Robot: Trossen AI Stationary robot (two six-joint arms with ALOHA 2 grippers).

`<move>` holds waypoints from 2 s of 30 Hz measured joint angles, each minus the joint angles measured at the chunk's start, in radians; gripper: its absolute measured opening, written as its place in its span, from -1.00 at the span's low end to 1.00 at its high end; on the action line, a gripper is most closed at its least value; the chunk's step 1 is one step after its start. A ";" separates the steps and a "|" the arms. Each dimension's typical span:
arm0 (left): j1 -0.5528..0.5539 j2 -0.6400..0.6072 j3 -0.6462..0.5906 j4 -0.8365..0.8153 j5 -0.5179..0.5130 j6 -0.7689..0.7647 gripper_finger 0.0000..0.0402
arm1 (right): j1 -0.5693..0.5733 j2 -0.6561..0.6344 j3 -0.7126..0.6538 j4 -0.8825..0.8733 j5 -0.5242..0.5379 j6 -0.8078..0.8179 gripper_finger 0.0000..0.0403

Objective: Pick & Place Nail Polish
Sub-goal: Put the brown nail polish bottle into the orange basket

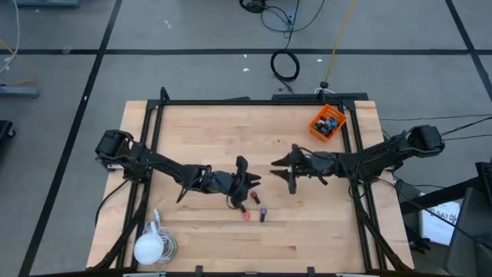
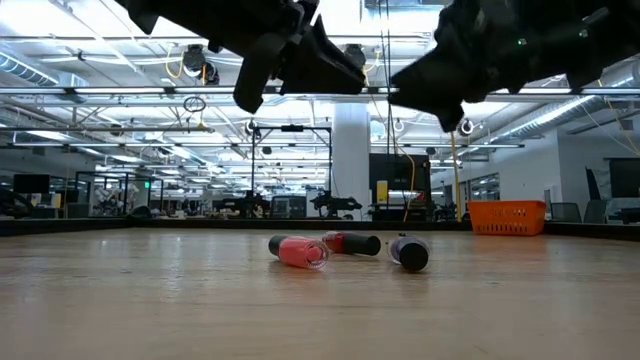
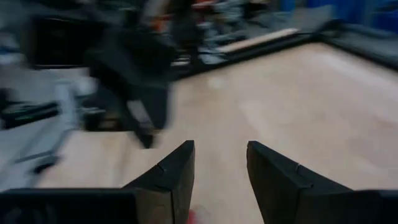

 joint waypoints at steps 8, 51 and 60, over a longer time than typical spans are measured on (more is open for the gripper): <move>-0.018 0.001 0.000 0.066 -0.056 0.208 -0.74 | -0.017 0.157 0.000 0.318 -0.171 0.054 -0.13; 0.027 0.110 0.089 0.250 0.087 0.330 -0.74 | -0.019 0.300 0.078 0.531 -0.297 0.089 0.03; 0.016 0.111 0.090 0.256 0.077 0.354 -0.74 | -0.021 0.299 0.077 0.517 -0.331 0.078 -0.23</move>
